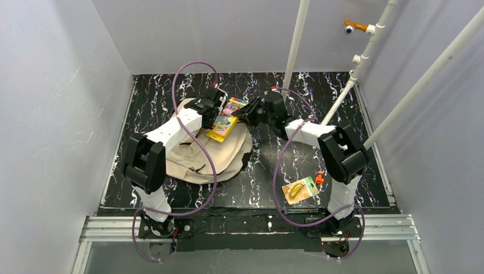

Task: Pack the student bag
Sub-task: Place the stationery in the student bag.

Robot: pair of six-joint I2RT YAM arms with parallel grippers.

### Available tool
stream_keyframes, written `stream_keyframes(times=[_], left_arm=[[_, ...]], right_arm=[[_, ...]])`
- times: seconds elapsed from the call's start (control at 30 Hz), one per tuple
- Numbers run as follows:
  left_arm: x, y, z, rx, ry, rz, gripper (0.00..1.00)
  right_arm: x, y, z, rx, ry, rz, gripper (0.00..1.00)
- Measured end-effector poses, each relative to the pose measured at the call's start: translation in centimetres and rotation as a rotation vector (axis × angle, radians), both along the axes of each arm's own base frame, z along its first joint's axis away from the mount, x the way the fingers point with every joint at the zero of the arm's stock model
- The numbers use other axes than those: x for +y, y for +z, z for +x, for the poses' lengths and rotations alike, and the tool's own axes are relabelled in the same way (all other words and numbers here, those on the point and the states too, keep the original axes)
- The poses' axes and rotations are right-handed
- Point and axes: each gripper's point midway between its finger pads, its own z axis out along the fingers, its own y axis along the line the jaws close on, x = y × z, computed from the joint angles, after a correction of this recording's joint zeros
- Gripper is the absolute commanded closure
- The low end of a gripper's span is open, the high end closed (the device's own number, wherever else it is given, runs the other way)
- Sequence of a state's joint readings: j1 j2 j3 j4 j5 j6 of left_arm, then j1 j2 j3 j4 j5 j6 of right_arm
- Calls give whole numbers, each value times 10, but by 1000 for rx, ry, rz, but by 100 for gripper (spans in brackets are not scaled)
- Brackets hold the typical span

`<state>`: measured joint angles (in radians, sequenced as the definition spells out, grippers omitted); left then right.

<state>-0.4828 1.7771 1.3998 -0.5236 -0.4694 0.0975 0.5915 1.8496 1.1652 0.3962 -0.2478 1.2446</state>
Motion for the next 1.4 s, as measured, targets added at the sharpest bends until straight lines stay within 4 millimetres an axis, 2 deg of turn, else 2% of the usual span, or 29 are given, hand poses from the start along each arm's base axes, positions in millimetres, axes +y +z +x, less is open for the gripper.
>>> stream_keyframes(times=[0.13,0.23,0.33,0.47,0.6,0.8,0.93,1.4], left_arm=[[2,4,-8,-40,-18,-31,100],[1,18,-13,-87,-33,-79,100],[-2,28,-16,-106,-46,-136,100],[-7,27,-18,-90,-61,-183,100],[-10,25,-18,-75,-72,-220,100],[-12,22,-20,-45,-83,-278,100],[-8,19,-22,-24,-73,-283,100],[-10,15,-26,-19,-59,-371,100]], right_arm=[[18,-22,-1,56,-37,27,84],[26,-27,-8,62,-73,57,84],[34,-24,-11,51,-112,94,84],[44,-16,-6,10,-156,149,83],[50,-26,0,-22,-181,165,83],[64,-25,2,-161,-203,190,78],[79,-34,-7,-202,-184,228,78],[79,-34,-13,-243,-279,230,80]])
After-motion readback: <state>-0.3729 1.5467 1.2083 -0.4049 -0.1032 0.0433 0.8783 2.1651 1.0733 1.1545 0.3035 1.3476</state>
